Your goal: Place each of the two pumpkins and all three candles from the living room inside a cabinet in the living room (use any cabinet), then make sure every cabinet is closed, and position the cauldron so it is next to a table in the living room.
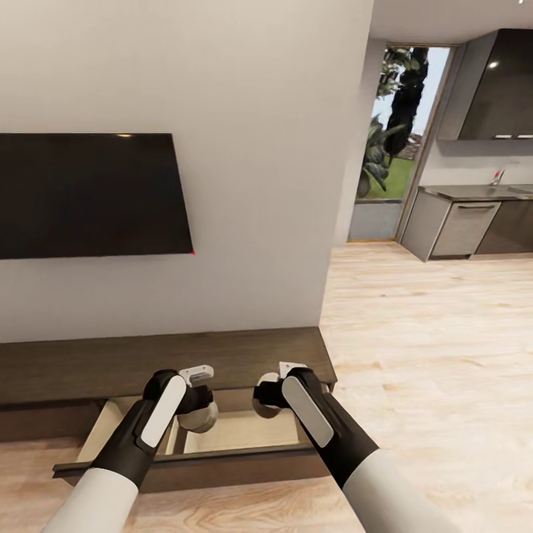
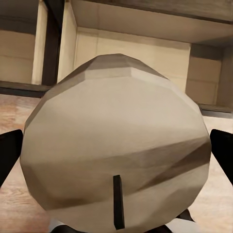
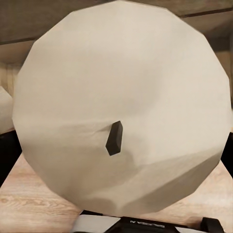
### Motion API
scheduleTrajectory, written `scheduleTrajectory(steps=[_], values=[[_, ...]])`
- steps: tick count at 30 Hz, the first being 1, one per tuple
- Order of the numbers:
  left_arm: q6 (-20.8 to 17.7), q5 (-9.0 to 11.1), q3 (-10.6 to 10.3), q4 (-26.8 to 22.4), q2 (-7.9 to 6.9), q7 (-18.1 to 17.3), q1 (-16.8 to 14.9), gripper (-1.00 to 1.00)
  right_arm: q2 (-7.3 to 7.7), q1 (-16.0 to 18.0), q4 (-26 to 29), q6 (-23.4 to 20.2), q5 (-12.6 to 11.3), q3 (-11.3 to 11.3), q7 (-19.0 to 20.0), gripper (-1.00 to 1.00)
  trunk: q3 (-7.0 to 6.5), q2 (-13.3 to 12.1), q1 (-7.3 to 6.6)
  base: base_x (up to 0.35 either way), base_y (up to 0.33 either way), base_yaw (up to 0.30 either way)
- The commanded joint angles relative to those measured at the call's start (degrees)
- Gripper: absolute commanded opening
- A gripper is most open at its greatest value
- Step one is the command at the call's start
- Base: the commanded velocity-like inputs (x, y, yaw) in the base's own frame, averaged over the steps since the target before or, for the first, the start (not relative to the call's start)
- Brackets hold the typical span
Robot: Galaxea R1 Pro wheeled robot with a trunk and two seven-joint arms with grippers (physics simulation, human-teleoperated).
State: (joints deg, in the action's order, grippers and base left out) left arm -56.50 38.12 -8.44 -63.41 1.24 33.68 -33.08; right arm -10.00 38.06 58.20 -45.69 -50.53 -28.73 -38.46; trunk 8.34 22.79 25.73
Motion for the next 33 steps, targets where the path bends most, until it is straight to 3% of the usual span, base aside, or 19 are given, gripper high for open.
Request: scheduleTrajectory(steps=[1,10,14,33], values=[[-0.1,0.6,-0.1,-0.1,-0.01,0.6,-0.1,-1.00,0.00,0.1,0.0,0.0,-0.5,-0.1,-0.5,-1.00,0.12,0.1,0.05,0.094,0.000,0.000],[-0.1,0.6,0.0,0.0,-0.08,0.3,-0.1,-1.00,0.00,0.1,-2.2,3.0,-0.9,-0.4,-0.3,-1.00,0.12,0.1,0.05,0.106,0.027,0.000],[-0.1,0.6,0.0,0.0,-0.09,0.3,-0.1,-1.00,0.00,0.1,-2.5,3.1,-2.1,-0.4,-0.3,-1.00,0.12,0.1,0.05,0.207,0.005,0.000],[0.0,0.6,-0.1,0.0,-0.02,0.3,-0.1,-1.00,0.00,0.1,-2.6,3.2,-2.7,-0.4,-0.3,-1.00,0.12,0.1,0.05,0.063,0.066,0.000]])
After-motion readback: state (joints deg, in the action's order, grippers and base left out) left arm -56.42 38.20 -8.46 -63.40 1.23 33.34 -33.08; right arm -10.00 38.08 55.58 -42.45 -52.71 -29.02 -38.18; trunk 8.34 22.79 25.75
